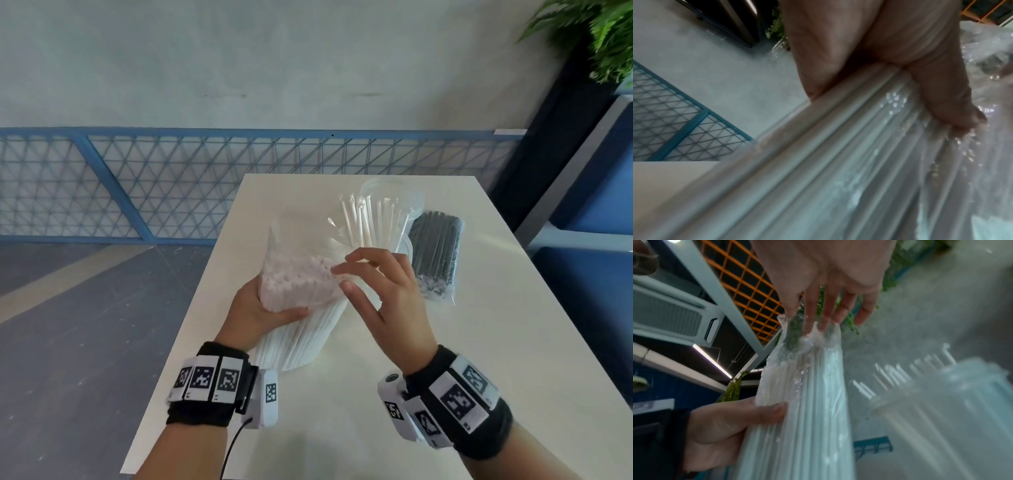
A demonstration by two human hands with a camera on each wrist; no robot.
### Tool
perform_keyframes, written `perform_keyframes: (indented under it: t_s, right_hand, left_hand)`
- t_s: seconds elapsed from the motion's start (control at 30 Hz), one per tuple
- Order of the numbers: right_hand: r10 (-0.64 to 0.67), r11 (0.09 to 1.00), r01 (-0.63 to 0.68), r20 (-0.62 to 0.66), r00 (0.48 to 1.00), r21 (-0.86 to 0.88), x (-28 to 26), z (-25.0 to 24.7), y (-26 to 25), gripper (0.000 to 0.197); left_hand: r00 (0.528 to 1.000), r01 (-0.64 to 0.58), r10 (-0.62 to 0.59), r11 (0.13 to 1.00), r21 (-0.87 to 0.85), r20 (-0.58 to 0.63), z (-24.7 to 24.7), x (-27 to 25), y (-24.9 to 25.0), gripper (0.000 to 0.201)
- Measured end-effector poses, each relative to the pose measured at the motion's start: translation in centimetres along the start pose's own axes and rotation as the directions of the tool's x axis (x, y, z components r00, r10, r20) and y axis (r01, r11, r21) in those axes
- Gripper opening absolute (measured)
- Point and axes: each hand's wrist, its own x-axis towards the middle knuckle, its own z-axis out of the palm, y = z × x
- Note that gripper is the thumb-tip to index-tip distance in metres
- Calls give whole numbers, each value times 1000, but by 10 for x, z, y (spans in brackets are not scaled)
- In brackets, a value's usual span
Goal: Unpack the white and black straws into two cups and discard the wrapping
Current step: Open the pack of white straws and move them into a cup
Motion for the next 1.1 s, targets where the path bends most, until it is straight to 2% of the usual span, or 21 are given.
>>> perform_keyframes:
  t_s: [0.07, 0.13, 0.2, 0.3, 0.33, 0.43, 0.5, 0.6, 0.77, 0.87, 0.97, 1.03, 1.1]
  right_hand:
    - [8, 995, -4, 40, 999, -95, -1, -1, -2, 51]
    - [86, 992, -82, 36, 996, -100, -3, -1, -6, 54]
    - [167, 981, -162, 37, 985, -105, -5, 1, -7, 44]
    - [273, 950, -258, 60, 960, -178, -4, 1, -9, 14]
    - [300, 941, -282, 76, 951, -187, -3, 1, -10, 15]
    - [325, 935, -302, 109, 939, -187, -4, 1, -12, 45]
    - [315, 938, -286, 137, 939, -196, -5, 3, -15, 53]
    - [320, 934, -282, 164, 933, -218, -4, 4, -15, 56]
    - [297, 946, -263, 181, 938, -188, 3, 8, -19, 48]
    - [365, 929, -323, 300, 881, -180, 7, 7, -16, 60]
    - [426, 892, -452, 384, 820, -24, 10, 7, -11, 66]
    - [416, 883, -468, 407, 813, 34, 5, 13, -5, 60]
    - [384, 905, -425, 434, 815, -3, -1, 24, 0, 37]
  left_hand:
    - [1000, -11, 11, 1000, 22, 17, 0, 0, 3, 58]
    - [998, -40, 38, 998, 51, 46, 1, -1, 4, 59]
    - [996, -61, 57, 996, 65, 62, 1, -1, 3, 58]
    - [994, -86, 81, 994, 72, 73, 1, -1, 1, 57]
    - [993, -89, 83, 993, 75, 82, 1, -1, 1, 58]
    - [990, -99, 92, 993, 63, 104, 3, -1, 1, 60]
    - [988, -99, 93, 994, 40, 124, 3, -2, 1, 61]
    - [981, -85, 80, 996, 17, 177, 3, -2, 0, 63]
    - [977, -43, 48, 999, -31, 209, -8, 4, -2, 67]
    - [976, -30, 41, 998, -56, 212, -12, 3, -5, 67]
    - [980, -35, 48, 997, -67, 196, -12, 3, -7, 72]
    - [980, -34, 45, 998, -59, 194, -11, 3, -9, 72]
    - [978, -25, 32, 999, -35, 205, -11, 2, -12, 72]
